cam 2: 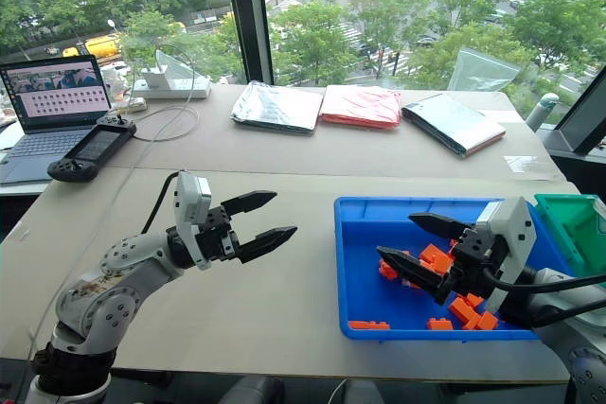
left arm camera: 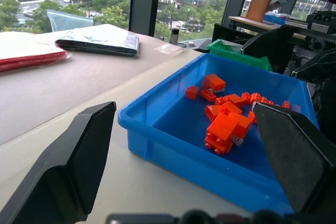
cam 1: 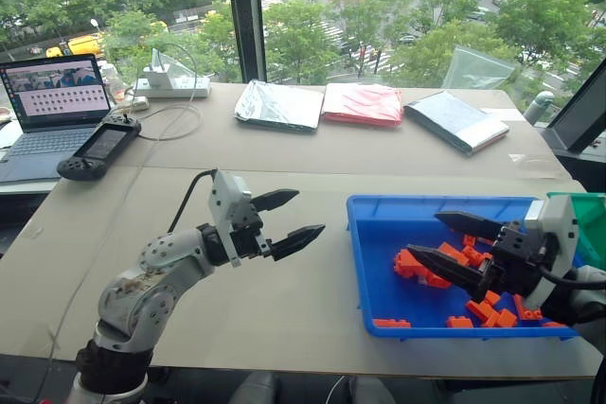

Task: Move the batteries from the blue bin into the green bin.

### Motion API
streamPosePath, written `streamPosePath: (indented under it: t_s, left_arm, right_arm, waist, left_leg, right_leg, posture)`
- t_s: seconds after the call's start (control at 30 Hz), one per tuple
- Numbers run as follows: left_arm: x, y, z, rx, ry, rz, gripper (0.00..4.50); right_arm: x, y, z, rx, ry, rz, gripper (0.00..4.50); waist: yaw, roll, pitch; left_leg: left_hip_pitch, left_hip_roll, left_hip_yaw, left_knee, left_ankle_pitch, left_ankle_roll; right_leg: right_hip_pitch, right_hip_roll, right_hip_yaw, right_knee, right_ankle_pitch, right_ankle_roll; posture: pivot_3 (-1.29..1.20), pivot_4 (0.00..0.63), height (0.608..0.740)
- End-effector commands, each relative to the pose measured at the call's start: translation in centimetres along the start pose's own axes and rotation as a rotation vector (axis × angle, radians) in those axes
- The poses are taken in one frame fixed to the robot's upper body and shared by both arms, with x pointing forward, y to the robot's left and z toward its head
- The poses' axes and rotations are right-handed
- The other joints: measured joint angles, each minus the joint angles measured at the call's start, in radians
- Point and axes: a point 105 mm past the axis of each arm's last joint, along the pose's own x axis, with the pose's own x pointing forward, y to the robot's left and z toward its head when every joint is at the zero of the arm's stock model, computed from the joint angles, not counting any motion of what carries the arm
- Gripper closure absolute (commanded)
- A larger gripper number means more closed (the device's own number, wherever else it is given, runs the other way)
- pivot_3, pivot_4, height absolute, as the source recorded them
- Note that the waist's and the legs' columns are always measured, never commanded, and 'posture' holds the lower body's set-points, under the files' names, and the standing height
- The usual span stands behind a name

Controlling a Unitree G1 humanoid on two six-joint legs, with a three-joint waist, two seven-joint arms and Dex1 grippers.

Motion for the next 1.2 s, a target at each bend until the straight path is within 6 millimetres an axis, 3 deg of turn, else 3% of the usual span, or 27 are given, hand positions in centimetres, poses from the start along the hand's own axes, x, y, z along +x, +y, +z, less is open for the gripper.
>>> streamPosePath:
  t_s: [0.03,0.23,0.43,0.6,0.77,0.93,1.2]
  left_arm:
    - [0.4,-0.8,1.2,0.021,-0.043,-0.054,0.00]
    - [0.7,-1.7,2.0,-0.001,-0.137,-0.112,0.00]
    - [0.8,-2.2,1.2,-0.024,-0.156,-0.174,0.00]
    - [0.6,-3.7,0.6,-0.039,-0.121,-0.282,0.00]
    - [0.3,-4.5,-0.8,0.042,-0.055,-0.400,0.00]
    - [0.4,-4.9,-1.1,0.090,-0.048,-0.450,0.00]
    - [0.7,-4.9,-1.5,0.078,-0.065,-0.458,0.00]
  right_arm:
    - [-0.4,0.2,1.3,-0.049,-0.049,-0.007,0.02]
    - [-0.6,-0.2,1.3,-0.046,-0.056,-0.030,0.02]
    - [-0.6,-1.5,1.4,-0.050,-0.064,-0.106,0.02]
    - [-1.2,-4.4,-0.1,-0.075,0.054,-0.278,0.02]
    - [-2.1,-8.4,-3.0,-0.074,0.274,-0.516,0.02]
    - [-2.7,-9.7,-4.6,-0.108,0.428,-0.580,0.02]
    - [-4.4,-15.8,-5.9,-0.014,0.491,-0.904,0.02]
  waist:
    - [0.000,0.000,0.000]
    - [0.000,0.000,0.000]
    - [-0.001,0.000,0.000]
    - [0.001,0.000,0.000]
    - [-0.002,0.001,0.000]
    - [-0.001,0.003,0.000]
    - [-0.003,0.004,0.000]
  left_leg:
    - [0.000,0.000,0.000,0.000,0.000,0.000]
    - [0.000,0.000,0.000,0.000,0.000,0.000]
    - [0.000,0.000,0.000,-0.001,0.000,0.000]
    - [0.000,0.000,0.000,-0.001,0.000,0.000]
    - [0.000,-0.001,0.001,-0.001,0.000,0.000]
    - [0.000,-0.001,0.002,-0.004,0.000,0.000]
    - [0.000,-0.001,0.003,-0.005,0.000,0.000]
  right_leg:
    - [0.000,0.000,0.000,0.000,0.000,0.000]
    - [0.000,0.000,0.000,0.000,0.000,0.000]
    - [0.000,0.000,0.000,0.000,0.000,0.000]
    - [0.000,0.000,0.000,-0.001,0.000,0.000]
    - [0.000,0.000,0.001,-0.001,0.000,0.000]
    - [-0.002,0.000,0.001,-0.002,0.000,-0.001]
    - [-0.002,0.000,0.002,-0.002,0.000,0.000]
  posture:
    - [0.00,0.150,0.740]
    - [0.00,0.150,0.740]
    - [0.00,0.150,0.740]
    - [0.00,0.150,0.740]
    - [0.00,0.150,0.740]
    - [0.00,0.150,0.740]
    - [0.00,0.150,0.740]
